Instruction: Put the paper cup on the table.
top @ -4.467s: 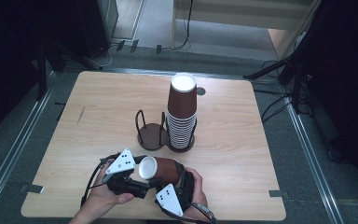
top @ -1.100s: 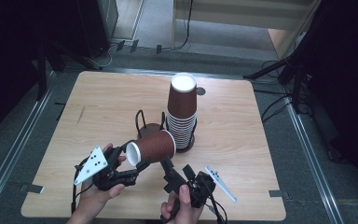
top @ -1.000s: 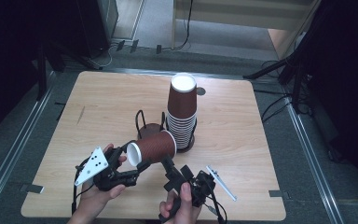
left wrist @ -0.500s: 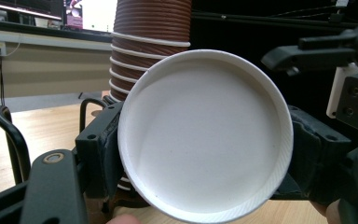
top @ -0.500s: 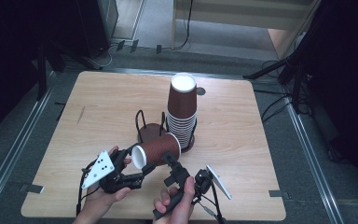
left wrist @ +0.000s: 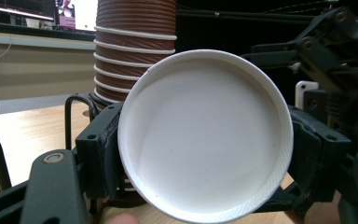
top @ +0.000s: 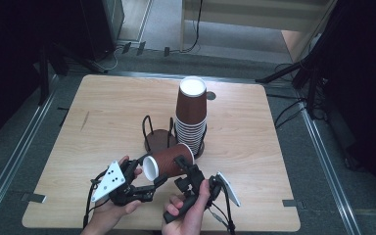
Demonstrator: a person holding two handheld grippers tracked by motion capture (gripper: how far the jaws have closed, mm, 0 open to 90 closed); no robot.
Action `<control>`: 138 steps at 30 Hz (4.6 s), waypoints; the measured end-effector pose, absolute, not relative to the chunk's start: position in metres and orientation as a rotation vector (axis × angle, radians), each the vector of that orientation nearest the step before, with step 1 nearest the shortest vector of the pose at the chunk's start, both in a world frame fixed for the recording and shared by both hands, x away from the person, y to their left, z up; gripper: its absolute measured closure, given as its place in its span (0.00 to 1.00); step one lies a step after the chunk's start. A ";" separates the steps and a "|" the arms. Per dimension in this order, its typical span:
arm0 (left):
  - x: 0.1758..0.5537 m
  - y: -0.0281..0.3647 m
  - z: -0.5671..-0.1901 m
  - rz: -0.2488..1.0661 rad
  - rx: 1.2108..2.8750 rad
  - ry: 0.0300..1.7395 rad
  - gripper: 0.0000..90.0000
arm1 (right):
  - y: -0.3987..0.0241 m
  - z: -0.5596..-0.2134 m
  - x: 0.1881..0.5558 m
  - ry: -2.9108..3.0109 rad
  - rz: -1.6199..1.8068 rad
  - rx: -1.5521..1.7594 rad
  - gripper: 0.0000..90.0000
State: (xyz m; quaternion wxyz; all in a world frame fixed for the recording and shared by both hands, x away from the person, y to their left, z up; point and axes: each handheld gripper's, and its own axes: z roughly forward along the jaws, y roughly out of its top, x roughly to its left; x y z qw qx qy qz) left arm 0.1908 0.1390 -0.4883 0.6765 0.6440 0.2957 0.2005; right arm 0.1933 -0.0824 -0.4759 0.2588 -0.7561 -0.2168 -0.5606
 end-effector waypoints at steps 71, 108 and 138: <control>0.193 0.186 -0.492 0.455 1.371 0.867 0.00 | -0.101 -0.471 0.206 -0.564 -1.927 -1.891 0.15; 0.210 0.235 -0.525 0.560 1.368 1.094 0.00 | -0.126 -0.471 0.205 -1.311 -2.350 -2.078 0.16; 0.216 0.261 -0.536 0.634 1.365 1.201 0.00 | -0.162 -0.468 0.217 -1.791 -2.528 -2.153 0.16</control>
